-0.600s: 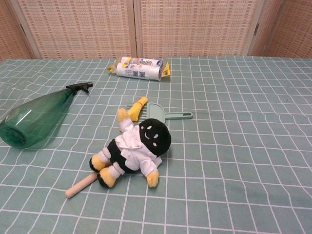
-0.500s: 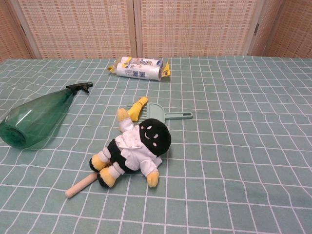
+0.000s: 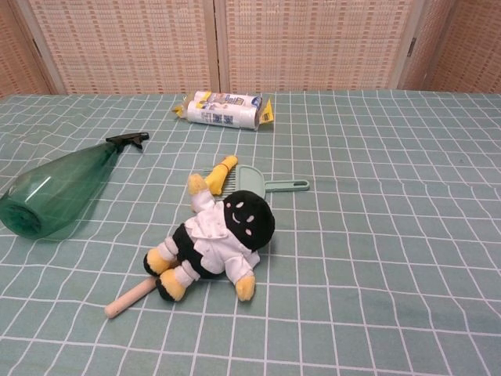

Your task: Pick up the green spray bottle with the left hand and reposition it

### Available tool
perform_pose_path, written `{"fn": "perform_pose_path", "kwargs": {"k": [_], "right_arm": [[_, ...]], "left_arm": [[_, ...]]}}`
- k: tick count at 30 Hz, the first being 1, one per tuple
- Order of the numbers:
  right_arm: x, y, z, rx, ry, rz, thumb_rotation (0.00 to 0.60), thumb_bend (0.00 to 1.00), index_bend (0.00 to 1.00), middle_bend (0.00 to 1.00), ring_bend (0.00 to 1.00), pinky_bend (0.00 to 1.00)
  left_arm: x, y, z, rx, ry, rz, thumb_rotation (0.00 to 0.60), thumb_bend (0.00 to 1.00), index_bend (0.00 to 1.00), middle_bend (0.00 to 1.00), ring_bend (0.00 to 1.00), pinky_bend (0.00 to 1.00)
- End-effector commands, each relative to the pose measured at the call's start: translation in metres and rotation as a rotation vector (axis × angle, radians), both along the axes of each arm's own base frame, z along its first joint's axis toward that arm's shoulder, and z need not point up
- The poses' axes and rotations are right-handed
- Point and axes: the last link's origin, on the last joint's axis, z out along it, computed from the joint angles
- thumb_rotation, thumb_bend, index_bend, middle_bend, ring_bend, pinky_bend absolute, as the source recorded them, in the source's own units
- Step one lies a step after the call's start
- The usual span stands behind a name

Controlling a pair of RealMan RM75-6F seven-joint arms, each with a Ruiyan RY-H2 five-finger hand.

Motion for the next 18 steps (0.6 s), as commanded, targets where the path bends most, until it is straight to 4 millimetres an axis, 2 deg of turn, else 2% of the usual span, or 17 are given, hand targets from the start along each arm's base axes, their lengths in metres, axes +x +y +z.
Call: {"fn": "perform_pose_path", "kwargs": {"k": [1, 6, 10, 14, 18], "right_arm": [[0.002, -0.001, -0.001, 0.007, 0.001, 0.009, 0.6, 0.0, 0.29, 0.24, 0.06, 0.15], [0.002, -0.002, -0.002, 0.023, -0.002, 0.014, 0.6, 0.0, 0.29, 0.24, 0.06, 0.15], [0.002, -0.002, -0.001, 0.028, -0.011, 0.018, 0.6, 0.0, 0.29, 0.24, 0.06, 0.15], [0.0, -0.002, 0.001, 0.035, -0.019, 0.019, 0.6, 0.0, 0.29, 0.24, 0.06, 0.15], [0.0, -0.002, 0.001, 0.038, -0.021, 0.018, 0.6, 0.0, 0.29, 0.24, 0.06, 0.15]], "left_arm": [[0.036, 0.015, 0.001, -0.011, -0.049, -0.032, 0.6, 0.26, 0.01, 0.08, 0.04, 0.1], [0.092, 0.036, -0.016, -0.1, -0.118, -0.018, 0.6, 0.26, 0.02, 0.1, 0.06, 0.12], [0.135, 0.062, -0.032, -0.131, -0.046, -0.008, 0.6, 0.26, 0.03, 0.12, 0.08, 0.13], [0.162, 0.091, -0.052, -0.121, 0.024, 0.058, 0.6, 0.26, 0.04, 0.13, 0.09, 0.14], [0.168, 0.104, -0.06, -0.108, 0.077, 0.094, 0.6, 0.26, 0.05, 0.15, 0.11, 0.14]]}}
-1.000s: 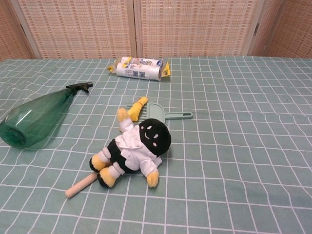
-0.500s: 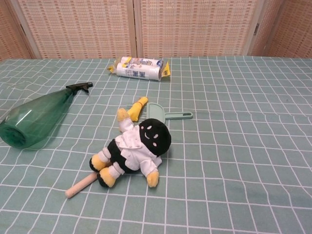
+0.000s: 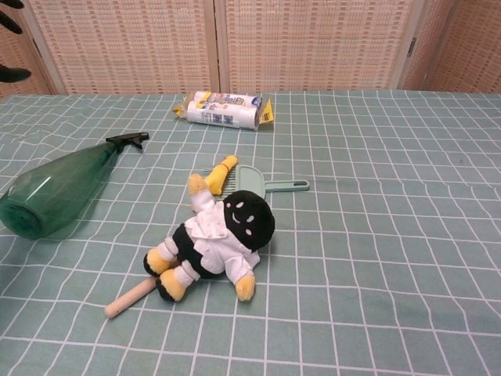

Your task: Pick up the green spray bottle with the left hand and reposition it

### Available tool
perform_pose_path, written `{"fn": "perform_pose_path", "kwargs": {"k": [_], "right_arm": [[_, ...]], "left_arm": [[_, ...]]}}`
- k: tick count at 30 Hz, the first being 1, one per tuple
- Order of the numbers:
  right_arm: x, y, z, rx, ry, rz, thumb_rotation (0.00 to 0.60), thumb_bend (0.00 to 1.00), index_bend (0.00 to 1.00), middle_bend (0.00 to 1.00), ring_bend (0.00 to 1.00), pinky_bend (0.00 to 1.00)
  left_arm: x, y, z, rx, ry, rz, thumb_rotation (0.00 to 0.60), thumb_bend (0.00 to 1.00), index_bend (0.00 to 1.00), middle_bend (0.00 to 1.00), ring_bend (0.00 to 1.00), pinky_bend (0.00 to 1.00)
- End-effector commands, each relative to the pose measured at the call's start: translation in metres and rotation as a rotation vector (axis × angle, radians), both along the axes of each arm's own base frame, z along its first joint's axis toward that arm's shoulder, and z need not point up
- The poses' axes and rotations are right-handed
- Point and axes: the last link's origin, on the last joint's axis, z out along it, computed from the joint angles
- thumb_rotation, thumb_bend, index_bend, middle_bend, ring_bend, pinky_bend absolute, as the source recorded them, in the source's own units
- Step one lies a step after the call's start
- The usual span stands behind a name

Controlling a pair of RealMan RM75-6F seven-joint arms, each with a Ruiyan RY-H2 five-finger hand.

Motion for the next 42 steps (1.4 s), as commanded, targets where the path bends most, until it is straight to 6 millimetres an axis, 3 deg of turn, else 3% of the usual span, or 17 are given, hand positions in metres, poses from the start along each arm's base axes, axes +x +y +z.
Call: {"fn": "perform_pose_path", "kwargs": {"k": [1, 7, 16, 24, 34, 42], "right_arm": [[-0.001, 0.0, 0.001, 0.005, -0.003, -0.003, 0.6, 0.0, 0.29, 0.24, 0.06, 0.15], [-0.001, -0.001, 0.001, 0.012, 0.003, -0.011, 0.6, 0.0, 0.29, 0.24, 0.06, 0.15], [-0.002, -0.001, 0.002, 0.01, -0.005, -0.014, 0.6, 0.0, 0.29, 0.25, 0.06, 0.15], [-0.003, -0.001, 0.003, 0.003, 0.0, -0.014, 0.6, 0.0, 0.29, 0.25, 0.06, 0.15], [-0.005, -0.002, 0.002, -0.001, 0.008, -0.014, 0.6, 0.0, 0.28, 0.26, 0.06, 0.15], [-0.009, 0.001, 0.006, -0.01, -0.004, -0.021, 0.6, 0.0, 0.28, 0.26, 0.06, 0.15]], "left_arm": [[0.028, 0.041, -0.031, -0.007, 0.127, 0.077, 0.6, 0.26, 0.05, 0.15, 0.11, 0.14], [0.037, 0.077, -0.065, -0.01, 0.279, 0.264, 0.6, 0.26, 0.05, 0.18, 0.14, 0.14], [0.027, 0.11, -0.092, 0.028, 0.394, 0.451, 0.6, 0.26, 0.05, 0.22, 0.18, 0.14], [0.029, 0.118, -0.115, -0.004, 0.313, 0.573, 0.6, 0.26, 0.05, 0.23, 0.18, 0.13], [0.08, 0.127, -0.147, -0.039, 0.226, 0.573, 0.6, 0.26, 0.05, 0.24, 0.19, 0.12], [0.067, 0.132, -0.159, -0.015, 0.234, 0.568, 0.6, 0.26, 0.04, 0.24, 0.19, 0.11]]}}
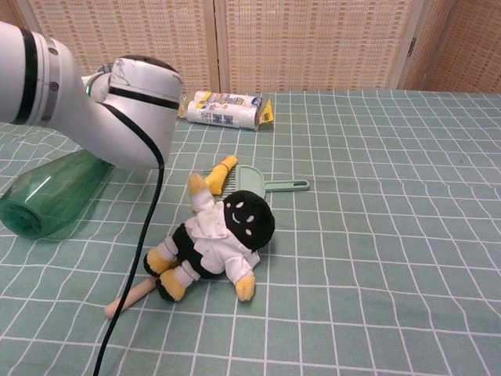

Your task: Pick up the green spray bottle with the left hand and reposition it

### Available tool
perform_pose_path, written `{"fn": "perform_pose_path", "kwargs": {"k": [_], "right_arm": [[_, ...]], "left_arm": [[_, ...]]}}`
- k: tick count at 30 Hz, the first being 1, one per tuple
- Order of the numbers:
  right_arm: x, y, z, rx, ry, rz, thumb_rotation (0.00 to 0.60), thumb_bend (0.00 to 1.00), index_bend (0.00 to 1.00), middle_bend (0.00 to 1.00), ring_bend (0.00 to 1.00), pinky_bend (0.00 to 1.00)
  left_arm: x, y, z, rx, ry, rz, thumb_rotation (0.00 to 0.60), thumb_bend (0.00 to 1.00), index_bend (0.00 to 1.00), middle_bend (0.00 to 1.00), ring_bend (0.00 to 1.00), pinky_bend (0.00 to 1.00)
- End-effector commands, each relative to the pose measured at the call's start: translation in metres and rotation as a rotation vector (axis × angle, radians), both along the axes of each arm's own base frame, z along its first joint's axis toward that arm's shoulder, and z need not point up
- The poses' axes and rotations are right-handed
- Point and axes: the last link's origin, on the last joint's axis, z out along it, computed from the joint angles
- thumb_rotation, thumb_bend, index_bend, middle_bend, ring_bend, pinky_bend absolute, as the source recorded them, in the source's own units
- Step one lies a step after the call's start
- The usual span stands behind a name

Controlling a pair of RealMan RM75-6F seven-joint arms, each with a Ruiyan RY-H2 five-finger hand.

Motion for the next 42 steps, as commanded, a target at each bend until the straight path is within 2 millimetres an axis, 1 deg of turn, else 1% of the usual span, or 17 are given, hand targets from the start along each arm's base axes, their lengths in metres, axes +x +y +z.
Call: {"fn": "perform_pose_path", "kwargs": {"k": [1, 3, 9, 16, 19, 21, 24, 27, 31, 33, 42], "right_arm": [[-0.002, 0.001, 0.001, -0.005, -0.001, -0.005, 0.6, 0.0, 0.28, 0.26, 0.06, 0.15], [-0.002, 0.001, 0.001, -0.007, -0.002, -0.007, 0.6, 0.0, 0.28, 0.26, 0.06, 0.15], [-0.001, 0.001, 0.001, -0.007, 0.001, -0.009, 0.6, 0.0, 0.29, 0.26, 0.06, 0.15], [-0.001, 0.001, 0.0, -0.003, -0.001, -0.008, 0.6, 0.0, 0.29, 0.26, 0.06, 0.15], [-0.001, 0.001, 0.001, -0.002, -0.004, -0.007, 0.6, 0.0, 0.29, 0.26, 0.06, 0.15], [-0.001, 0.001, 0.001, -0.002, -0.005, -0.007, 0.6, 0.0, 0.3, 0.26, 0.06, 0.15], [-0.001, 0.001, 0.001, -0.001, -0.006, -0.005, 0.6, 0.0, 0.31, 0.26, 0.06, 0.15], [0.0, 0.001, 0.0, 0.002, -0.007, -0.003, 0.6, 0.0, 0.32, 0.26, 0.06, 0.15], [-0.001, 0.001, 0.001, 0.003, -0.011, -0.003, 0.6, 0.0, 0.33, 0.26, 0.06, 0.15], [-0.001, 0.001, 0.001, 0.003, -0.013, -0.003, 0.6, 0.0, 0.33, 0.26, 0.06, 0.15], [-0.001, 0.001, 0.001, 0.0, -0.013, -0.003, 0.6, 0.0, 0.33, 0.26, 0.06, 0.15]], "left_arm": [[-0.005, 0.001, -0.007, 0.01, -0.024, 0.01, 0.6, 0.26, 0.04, 0.24, 0.19, 0.11], [-0.008, 0.003, -0.006, 0.013, -0.023, 0.015, 0.6, 0.25, 0.03, 0.24, 0.19, 0.11], [-0.014, 0.007, -0.003, 0.039, -0.044, 0.041, 0.6, 0.2, 0.01, 0.22, 0.17, 0.1], [-0.032, 0.006, 0.005, 0.056, -0.025, 0.101, 0.6, 0.2, 0.0, 0.21, 0.16, 0.09], [-0.041, 0.003, 0.005, 0.071, -0.066, 0.157, 0.6, 0.2, 0.0, 0.19, 0.15, 0.09], [-0.044, 0.001, 0.004, 0.079, -0.103, 0.195, 0.6, 0.2, 0.0, 0.18, 0.13, 0.09], [-0.042, 0.001, 0.004, 0.091, -0.15, 0.222, 0.6, 0.2, 0.0, 0.17, 0.13, 0.09], [-0.034, 0.001, 0.002, 0.105, -0.196, 0.23, 0.6, 0.2, 0.0, 0.17, 0.12, 0.09], [-0.028, 0.002, 0.001, 0.102, -0.192, 0.214, 0.6, 0.2, 0.0, 0.17, 0.12, 0.09], [-0.029, 0.002, -0.001, 0.1, -0.195, 0.219, 0.6, 0.2, 0.0, 0.17, 0.12, 0.08], [-0.044, 0.0, -0.006, 0.089, -0.196, 0.235, 0.6, 0.2, 0.0, 0.17, 0.11, 0.09]]}}
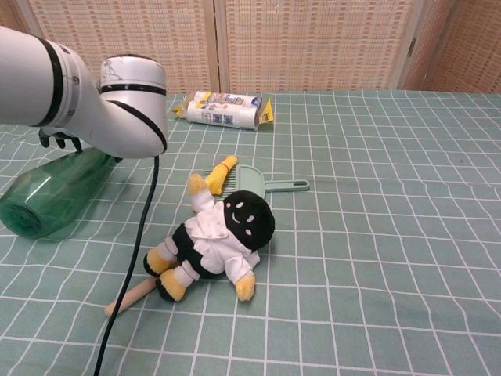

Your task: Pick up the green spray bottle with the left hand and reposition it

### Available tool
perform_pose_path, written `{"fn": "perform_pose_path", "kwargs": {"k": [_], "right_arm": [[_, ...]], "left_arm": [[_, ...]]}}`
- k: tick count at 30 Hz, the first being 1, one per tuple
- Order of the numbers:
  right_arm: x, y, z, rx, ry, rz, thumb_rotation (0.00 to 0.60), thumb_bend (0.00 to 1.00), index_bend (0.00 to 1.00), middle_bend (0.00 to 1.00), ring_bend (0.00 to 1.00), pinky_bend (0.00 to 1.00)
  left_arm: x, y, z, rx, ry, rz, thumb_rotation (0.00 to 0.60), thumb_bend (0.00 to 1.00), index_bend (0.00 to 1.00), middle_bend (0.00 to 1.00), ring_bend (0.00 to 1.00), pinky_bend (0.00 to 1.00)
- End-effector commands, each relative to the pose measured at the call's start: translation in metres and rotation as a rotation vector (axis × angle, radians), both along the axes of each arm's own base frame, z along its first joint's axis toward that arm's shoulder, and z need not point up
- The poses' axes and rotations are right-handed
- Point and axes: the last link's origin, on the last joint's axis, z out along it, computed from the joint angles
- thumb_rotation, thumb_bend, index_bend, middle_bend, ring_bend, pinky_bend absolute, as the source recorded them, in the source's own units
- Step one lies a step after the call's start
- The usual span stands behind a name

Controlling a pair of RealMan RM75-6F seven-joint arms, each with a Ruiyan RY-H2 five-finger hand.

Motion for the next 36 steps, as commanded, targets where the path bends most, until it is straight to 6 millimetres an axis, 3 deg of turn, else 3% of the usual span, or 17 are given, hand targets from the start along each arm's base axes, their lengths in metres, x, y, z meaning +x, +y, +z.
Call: {"fn": "perform_pose_path", "kwargs": {"k": [1, 13, 19, 31, 36], "right_arm": [[0.0, 0.0, 0.0, -0.001, 0.0, 0.0, 0.6, 0.0, 0.33, 0.26, 0.06, 0.15], [0.0, -0.001, -0.001, -0.011, 0.006, -0.002, 0.6, 0.0, 0.34, 0.26, 0.06, 0.15], [0.0, -0.001, -0.002, -0.02, 0.009, -0.006, 0.6, 0.0, 0.34, 0.26, 0.06, 0.15], [0.002, -0.002, -0.004, -0.026, 0.02, -0.005, 0.6, 0.0, 0.34, 0.26, 0.06, 0.15], [0.001, -0.002, -0.003, -0.027, 0.019, -0.005, 0.6, 0.0, 0.34, 0.26, 0.07, 0.15]], "left_arm": [[-0.005, 0.0, -0.001, -0.006, 0.001, 0.001, 0.6, 0.2, 0.0, 0.17, 0.11, 0.09], [-0.023, 0.0, -0.007, -0.04, 0.007, -0.007, 0.6, 0.2, 0.0, 0.22, 0.12, 0.1], [-0.035, 0.0, -0.008, -0.057, 0.01, -0.006, 0.6, 0.2, 0.0, 0.3, 0.16, 0.11], [-0.032, 0.009, 0.006, -0.024, 0.058, -0.054, 0.6, 0.33, 0.07, 0.54, 0.32, 0.17], [-0.026, 0.014, 0.016, 0.009, 0.069, -0.063, 0.6, 0.36, 0.09, 0.57, 0.35, 0.18]]}}
